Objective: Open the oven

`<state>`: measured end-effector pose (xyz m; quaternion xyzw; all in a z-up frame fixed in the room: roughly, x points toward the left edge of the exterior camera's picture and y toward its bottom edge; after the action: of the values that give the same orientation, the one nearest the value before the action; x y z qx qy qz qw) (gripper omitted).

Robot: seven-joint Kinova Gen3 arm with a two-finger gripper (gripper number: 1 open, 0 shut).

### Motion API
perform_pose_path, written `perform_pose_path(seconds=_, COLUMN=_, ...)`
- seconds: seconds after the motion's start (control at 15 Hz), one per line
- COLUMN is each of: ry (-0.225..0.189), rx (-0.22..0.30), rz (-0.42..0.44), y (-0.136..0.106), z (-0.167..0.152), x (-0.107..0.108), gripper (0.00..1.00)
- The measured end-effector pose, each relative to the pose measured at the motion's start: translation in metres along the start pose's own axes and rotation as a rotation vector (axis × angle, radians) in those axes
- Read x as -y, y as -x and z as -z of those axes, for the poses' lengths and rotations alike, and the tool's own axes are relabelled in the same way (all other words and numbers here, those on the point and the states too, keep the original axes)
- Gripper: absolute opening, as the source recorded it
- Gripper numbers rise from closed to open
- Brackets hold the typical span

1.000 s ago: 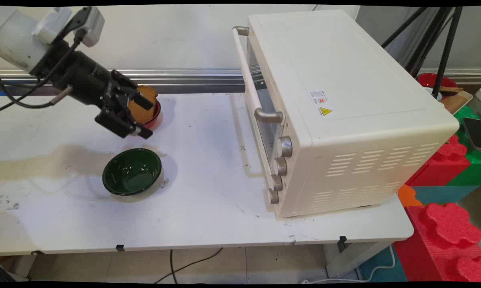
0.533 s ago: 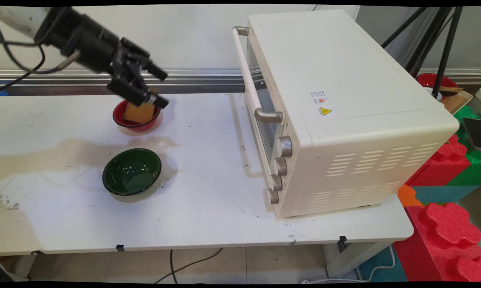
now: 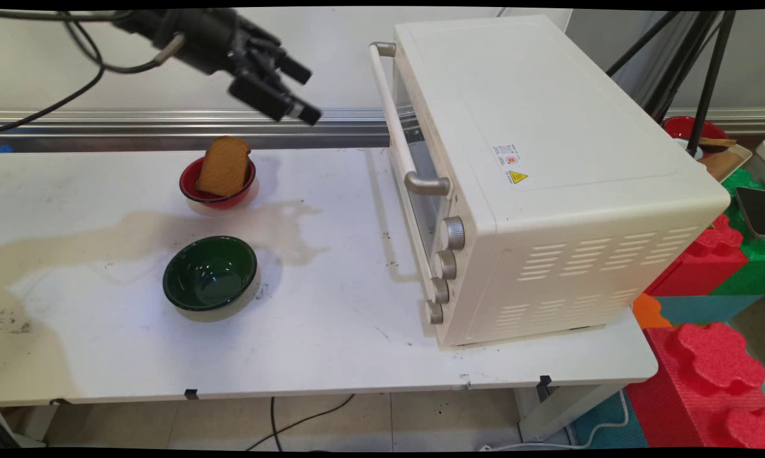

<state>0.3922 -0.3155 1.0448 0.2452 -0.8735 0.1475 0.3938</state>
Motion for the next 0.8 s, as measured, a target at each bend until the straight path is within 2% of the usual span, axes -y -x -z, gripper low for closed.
perform_pose_path(seconds=0.27, ry=-0.006, rx=-0.053, rz=-0.002, y=-0.025, z=-0.03, x=0.008, gripper=1.0)
perform_pose_path(seconds=0.8, ry=-0.002, rx=-0.081, rz=-0.001, y=-0.045, z=-0.065, x=0.014, gripper=1.0)
